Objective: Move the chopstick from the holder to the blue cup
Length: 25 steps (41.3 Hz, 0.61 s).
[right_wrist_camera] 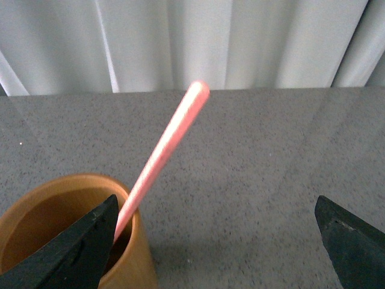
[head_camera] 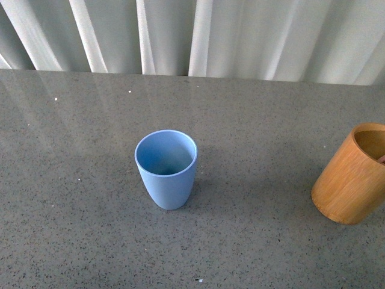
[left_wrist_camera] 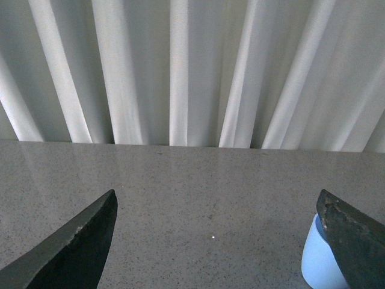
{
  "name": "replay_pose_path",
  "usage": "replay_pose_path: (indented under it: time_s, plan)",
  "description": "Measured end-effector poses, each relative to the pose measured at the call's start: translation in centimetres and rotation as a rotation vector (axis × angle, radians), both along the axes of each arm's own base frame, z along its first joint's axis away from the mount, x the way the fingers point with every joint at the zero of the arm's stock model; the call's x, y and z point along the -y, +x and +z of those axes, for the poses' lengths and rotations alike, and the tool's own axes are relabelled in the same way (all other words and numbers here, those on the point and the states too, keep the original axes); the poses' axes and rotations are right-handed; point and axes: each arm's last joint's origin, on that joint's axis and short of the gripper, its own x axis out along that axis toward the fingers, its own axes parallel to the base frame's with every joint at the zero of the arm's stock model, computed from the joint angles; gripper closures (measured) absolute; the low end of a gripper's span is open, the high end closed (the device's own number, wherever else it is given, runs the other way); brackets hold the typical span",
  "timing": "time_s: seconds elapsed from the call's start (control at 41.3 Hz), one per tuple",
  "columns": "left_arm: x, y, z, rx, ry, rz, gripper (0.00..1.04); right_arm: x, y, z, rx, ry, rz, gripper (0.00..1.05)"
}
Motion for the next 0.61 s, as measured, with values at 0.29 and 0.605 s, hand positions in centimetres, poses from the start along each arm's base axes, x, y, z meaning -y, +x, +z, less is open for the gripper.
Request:
replay_pose_path:
  time_s: [0.29, 0.605]
  plan:
    - [0.0, 0.0, 0.0, 0.000, 0.000, 0.000, 0.07, 0.1, 3.8, 0.8, 0.059, -0.006, 0.019, 0.10]
    - [0.0, 0.0, 0.0, 0.000, 0.000, 0.000, 0.07, -1.0, 4.3, 0.6, 0.050, -0.002, 0.056, 0.10]
